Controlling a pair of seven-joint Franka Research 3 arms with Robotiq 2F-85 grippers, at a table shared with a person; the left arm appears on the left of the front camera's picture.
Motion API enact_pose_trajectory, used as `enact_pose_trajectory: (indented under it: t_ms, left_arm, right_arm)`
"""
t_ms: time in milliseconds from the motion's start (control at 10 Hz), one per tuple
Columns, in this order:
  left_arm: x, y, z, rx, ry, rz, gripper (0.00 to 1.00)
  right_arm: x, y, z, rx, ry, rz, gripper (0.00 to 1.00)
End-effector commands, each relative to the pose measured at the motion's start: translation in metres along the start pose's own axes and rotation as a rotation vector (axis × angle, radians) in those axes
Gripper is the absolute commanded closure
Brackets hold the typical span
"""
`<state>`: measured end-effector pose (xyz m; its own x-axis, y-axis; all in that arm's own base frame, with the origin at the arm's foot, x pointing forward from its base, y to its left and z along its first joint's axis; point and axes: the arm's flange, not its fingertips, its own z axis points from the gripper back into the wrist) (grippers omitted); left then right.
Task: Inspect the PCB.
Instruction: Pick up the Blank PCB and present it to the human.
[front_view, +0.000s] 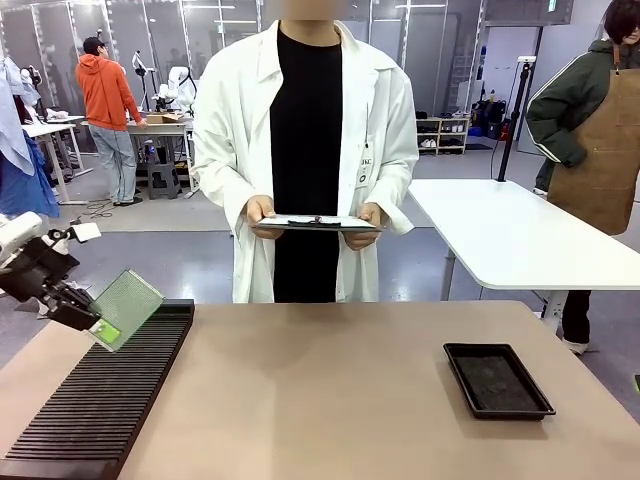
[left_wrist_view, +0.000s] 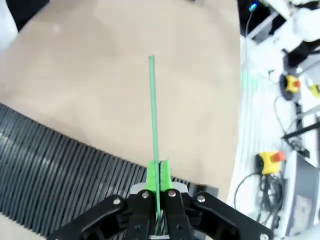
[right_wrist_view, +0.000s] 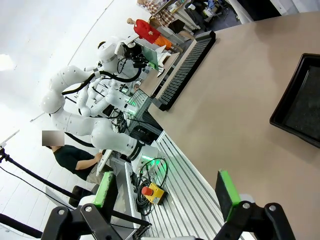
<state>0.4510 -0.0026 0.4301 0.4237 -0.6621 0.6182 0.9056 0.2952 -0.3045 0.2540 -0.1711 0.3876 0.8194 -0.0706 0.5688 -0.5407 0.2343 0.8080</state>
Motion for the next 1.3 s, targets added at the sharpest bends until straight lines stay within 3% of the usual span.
enact_pose_trajectory:
  t_ms: [0,100,500,600,800,1000,1200]
  left_arm:
    - [0.006,-0.005,-0.005,0.093,0.01,-0.026,1.0]
    - [0.0,0.0,0.0,0.0,0.0,0.0,1.0]
    - [0.0,0.0,-0.004,0.016,-0.002,0.003,0.97]
    - [0.015,0.019,0.012,-0.304,-0.092,0.154,0.97]
    - [0.036,0.064,0.019,-0.705,-0.247,0.425,0.97]
    - [0.05,0.099,0.0,-0.861,-0.375,0.764,0.97]
    - [0.07,0.123,-0.022,-0.897,-0.503,0.989,0.97]
  right_arm:
    - [0.003,0.001,0.002,0.007,-0.01,0.018,0.0]
    - [0.003,0.001,0.002,0.007,-0.01,0.018,0.0]
    - [0.003,0.001,0.002,0.007,-0.01,0.018,0.0]
    - [0.003,0.001,0.002,0.007,-0.01,0.018,0.0]
    - [0.003,0.001,0.002,0.007,-0.01,0.018,0.0]
    - [0.003,0.001,0.002,0.007,-0.01,0.018,0.0]
    - [0.003,0.001,0.002,0.007,-0.01,0.018,0.0]
